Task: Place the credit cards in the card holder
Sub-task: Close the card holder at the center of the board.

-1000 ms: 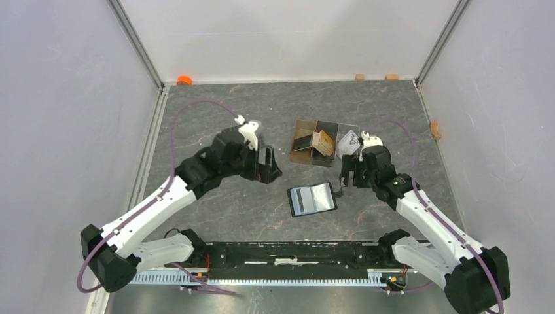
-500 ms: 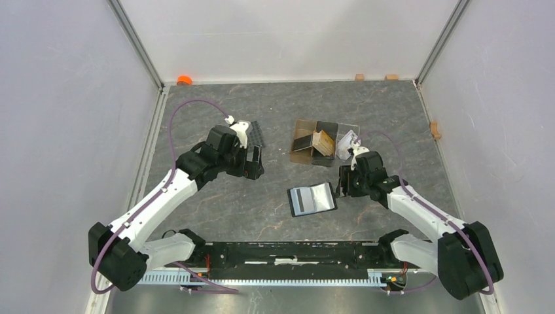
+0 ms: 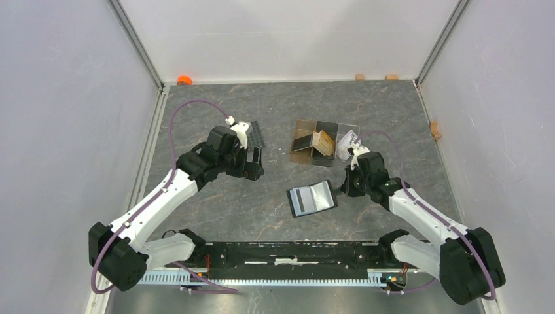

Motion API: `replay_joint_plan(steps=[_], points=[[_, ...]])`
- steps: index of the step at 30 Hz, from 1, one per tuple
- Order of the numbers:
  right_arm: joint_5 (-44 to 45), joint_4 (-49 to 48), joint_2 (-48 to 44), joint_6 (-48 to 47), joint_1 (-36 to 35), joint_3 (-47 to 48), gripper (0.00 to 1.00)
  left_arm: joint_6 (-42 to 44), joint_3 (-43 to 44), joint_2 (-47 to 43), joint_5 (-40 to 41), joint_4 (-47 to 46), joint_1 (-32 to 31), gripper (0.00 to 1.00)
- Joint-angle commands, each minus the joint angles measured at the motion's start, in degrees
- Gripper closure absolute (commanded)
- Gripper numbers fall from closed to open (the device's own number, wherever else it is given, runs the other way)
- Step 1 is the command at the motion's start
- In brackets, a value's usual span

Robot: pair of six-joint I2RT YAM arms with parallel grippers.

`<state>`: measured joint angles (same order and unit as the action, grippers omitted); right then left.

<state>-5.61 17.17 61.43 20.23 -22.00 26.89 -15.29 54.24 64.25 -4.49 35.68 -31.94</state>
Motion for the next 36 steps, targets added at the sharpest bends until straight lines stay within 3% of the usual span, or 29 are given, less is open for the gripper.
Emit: replay_joint_plan(steps=[1, 7, 12, 19, 26, 30, 36], points=[[-0.16, 0.37, -3.6, -2.6, 0.07, 3.81, 1.0, 2.79, -0.53, -0.74, 0.82, -0.85, 0.33, 0.0], [-0.72, 1.71, -7.24, -2.56, -4.71, 6.56, 1.0, 2.56, -0.54, 0.18, -0.68, -0.79, 0.35, 0.0], [6.84, 1.09, -5.58, 1.37, -18.04, 9.59, 1.0, 2.37, -0.62, 1.25, -2.17, -0.88, 0.3, 0.0], [21.31, 0.11, 2.38, 6.85, -35.41, 12.34, 1.0, 0.98, -0.54, 1.79, -3.05, -0.61, 0.28, 0.0], [26.46, -5.44, 12.39, 11.26, -47.92, 15.59, 1.0, -9.07, -6.35, -1.22, -9.29, -4.89, 0.27, 0.0], [32.6, -2.18, 15.24, 14.93, -50.91, 18.71, 1.0, -14.97, -13.32, -5.06, -6.63, -8.08, 0.3, 0.0], [44.32, 11.9, 12.51, 17.38, -49.98, 22.02, 1.0, -22.55, -25.07, -10.88, -6.2, -15.81, 0.21, 0.02]])
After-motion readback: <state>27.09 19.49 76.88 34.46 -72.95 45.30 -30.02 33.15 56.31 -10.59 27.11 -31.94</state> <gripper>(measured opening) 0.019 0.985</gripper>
